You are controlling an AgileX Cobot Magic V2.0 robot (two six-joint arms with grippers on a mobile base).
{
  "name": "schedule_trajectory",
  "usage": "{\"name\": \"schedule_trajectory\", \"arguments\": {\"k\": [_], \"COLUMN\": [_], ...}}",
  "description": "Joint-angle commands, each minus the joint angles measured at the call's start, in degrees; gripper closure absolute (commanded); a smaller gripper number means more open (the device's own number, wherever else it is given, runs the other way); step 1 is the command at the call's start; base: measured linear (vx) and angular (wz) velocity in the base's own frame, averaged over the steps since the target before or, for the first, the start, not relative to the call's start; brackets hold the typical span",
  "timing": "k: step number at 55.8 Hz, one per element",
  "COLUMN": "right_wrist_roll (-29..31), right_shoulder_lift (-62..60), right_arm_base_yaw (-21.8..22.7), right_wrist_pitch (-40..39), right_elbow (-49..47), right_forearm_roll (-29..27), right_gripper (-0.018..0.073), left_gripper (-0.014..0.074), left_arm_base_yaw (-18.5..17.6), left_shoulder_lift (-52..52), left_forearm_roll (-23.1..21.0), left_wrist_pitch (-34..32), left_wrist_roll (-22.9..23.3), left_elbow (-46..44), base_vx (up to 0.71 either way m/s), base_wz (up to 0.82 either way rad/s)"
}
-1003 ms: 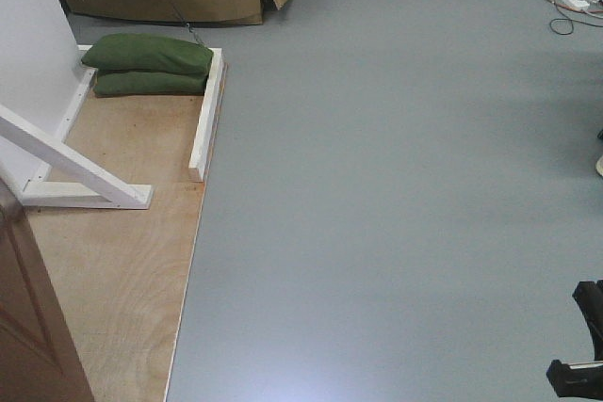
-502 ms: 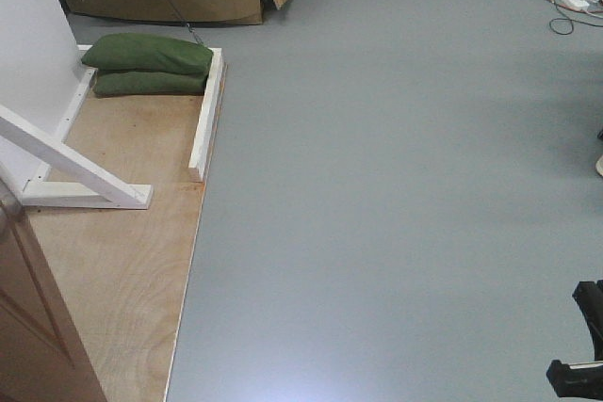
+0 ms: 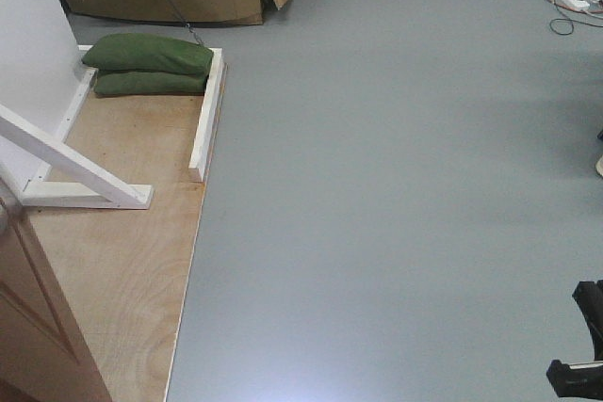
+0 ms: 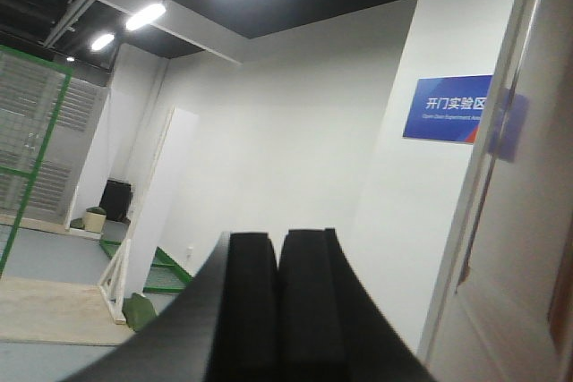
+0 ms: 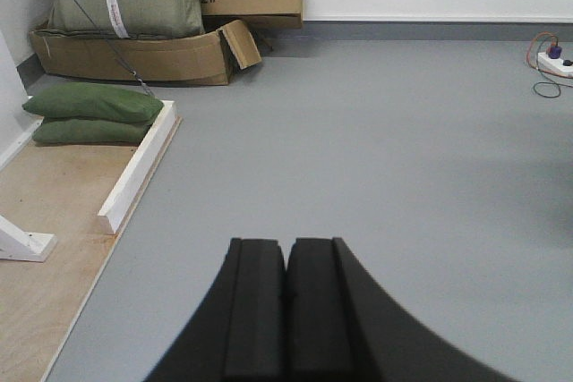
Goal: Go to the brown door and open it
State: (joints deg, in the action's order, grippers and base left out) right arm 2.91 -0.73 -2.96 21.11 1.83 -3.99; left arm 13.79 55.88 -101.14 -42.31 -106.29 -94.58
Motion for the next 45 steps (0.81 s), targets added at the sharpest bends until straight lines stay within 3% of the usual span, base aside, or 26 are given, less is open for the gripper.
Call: {"name": "schedule_trajectory", "arguments": {"k": [1,9,24,45], "right_wrist_roll": [0.37,0.37,0.37,0.37], "right_shoulder_lift": [-0.32,-0.32,-0.32,-0.32], "right_arm_base_yaw": [-0.11,-0.11,-0.11,-0.11], "right_wrist_pitch": [-4.47,-4.47,-4.47,-4.47], "right_elbow": [0.25,0.25,0.25,0.25], "right_forearm_roll": [0.19,0.19,0.19,0.19], "right_gripper": [0.0559,0.0559,0.0559,0.0559], "left_gripper": [0.053,0.053,0.053,0.053], "left_arm_base_yaw": [-2.03,-5.04,-9.71,-10.35], "left_shoulder_lift": [1.19,1.9,2.76,2.76], "left_forearm_roll": [-0.48,-0.48,-0.53,-0.47], "left_wrist_pitch": [7.15,8.11,11.81,16.53], "left_wrist_roll": [2.51,6.81,6.77,9.29], "left_elbow": [-1.16,-1.16,1.19,2.75], "base_vx": [0.0,0.0,0.0,0.0], "base_wz": [0.0,0.0,0.0,0.0]}}
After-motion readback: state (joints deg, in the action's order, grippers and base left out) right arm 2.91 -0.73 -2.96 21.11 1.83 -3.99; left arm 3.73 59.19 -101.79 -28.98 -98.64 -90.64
